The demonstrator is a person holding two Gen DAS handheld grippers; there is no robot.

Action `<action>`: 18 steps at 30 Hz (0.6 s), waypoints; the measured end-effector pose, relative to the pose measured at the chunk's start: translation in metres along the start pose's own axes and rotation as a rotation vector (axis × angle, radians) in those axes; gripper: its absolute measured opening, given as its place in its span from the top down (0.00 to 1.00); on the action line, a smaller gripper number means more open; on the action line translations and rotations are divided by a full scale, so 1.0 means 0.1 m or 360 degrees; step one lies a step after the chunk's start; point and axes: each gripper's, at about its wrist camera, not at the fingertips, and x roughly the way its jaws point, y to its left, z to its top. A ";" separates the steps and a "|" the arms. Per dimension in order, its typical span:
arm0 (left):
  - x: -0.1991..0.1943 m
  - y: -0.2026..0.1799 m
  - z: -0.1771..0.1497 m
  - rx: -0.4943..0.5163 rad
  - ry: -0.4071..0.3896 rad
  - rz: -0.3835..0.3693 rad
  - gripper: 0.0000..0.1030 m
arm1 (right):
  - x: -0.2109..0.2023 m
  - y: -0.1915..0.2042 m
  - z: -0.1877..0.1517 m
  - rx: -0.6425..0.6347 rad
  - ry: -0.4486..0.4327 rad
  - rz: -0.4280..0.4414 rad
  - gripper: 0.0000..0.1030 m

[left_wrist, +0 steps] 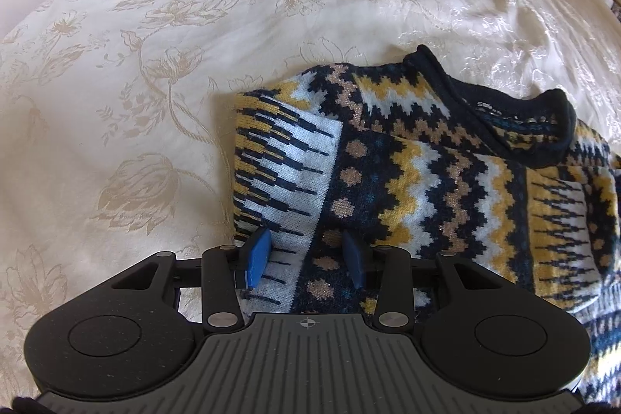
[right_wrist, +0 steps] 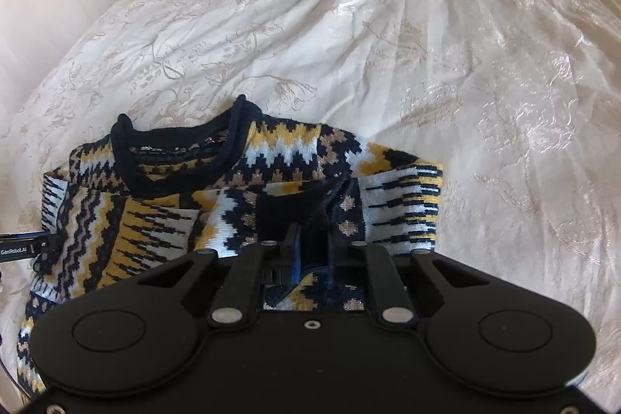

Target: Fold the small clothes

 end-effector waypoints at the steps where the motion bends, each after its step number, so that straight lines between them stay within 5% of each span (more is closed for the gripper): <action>1: -0.03 0.00 0.01 -0.0004 -0.0007 -0.0005 0.61 | -0.07 0.00 -0.02 -0.0002 -0.0017 -0.0010 0.81; 6: -0.21 -0.03 0.05 0.0014 -0.0097 -0.0039 0.61 | -0.25 -0.20 -0.15 0.0111 -0.0004 -0.0132 0.81; 12: -0.02 -0.01 0.03 0.0006 -0.0008 0.0047 0.61 | -0.04 -0.31 -0.29 0.0179 0.0112 -0.0163 0.80; 18: 0.04 0.22 -0.04 -0.0103 0.0047 0.0019 0.51 | 0.02 -0.35 -0.35 0.0217 0.0136 -0.0209 0.60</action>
